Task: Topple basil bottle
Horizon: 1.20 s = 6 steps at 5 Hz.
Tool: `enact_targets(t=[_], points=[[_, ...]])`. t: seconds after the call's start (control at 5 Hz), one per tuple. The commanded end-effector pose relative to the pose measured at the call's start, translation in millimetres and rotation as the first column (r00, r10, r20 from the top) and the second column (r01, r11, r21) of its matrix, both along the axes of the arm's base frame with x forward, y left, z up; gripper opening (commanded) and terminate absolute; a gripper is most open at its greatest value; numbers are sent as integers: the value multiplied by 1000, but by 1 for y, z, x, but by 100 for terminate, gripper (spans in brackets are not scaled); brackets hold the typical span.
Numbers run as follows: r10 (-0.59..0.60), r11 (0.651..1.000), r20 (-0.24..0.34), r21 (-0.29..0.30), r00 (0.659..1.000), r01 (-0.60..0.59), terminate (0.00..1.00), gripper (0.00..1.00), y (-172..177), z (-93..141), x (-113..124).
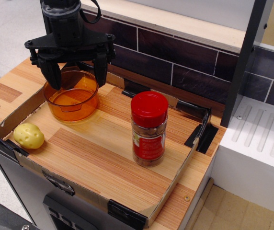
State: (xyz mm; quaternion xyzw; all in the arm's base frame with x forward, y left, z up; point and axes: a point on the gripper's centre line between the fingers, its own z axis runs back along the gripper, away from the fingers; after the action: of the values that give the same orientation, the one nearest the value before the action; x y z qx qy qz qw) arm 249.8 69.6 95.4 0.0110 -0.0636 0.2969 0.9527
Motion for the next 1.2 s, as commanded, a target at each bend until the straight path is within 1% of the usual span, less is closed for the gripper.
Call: enact_targets(t=[0.0, 0.2, 0.4, 0.6, 0.8, 1.0], points=[[0, 1000, 0, 0, 1000, 0, 0, 100, 0, 0, 0], [-247, 967, -28, 55, 969, 249, 0, 100, -3, -5, 4], [-477, 870, -76, 104, 876, 482, 0, 100, -6, -2, 6], [-673, 717, -185, 75, 717, 693, 0, 100, -8, 1, 7], [-832, 525, -209, 6, 515, 851, 0, 100, -13, -2, 3], [-943, 299, -182, -83, 280, 951, 0, 100, -22, 3, 2]])
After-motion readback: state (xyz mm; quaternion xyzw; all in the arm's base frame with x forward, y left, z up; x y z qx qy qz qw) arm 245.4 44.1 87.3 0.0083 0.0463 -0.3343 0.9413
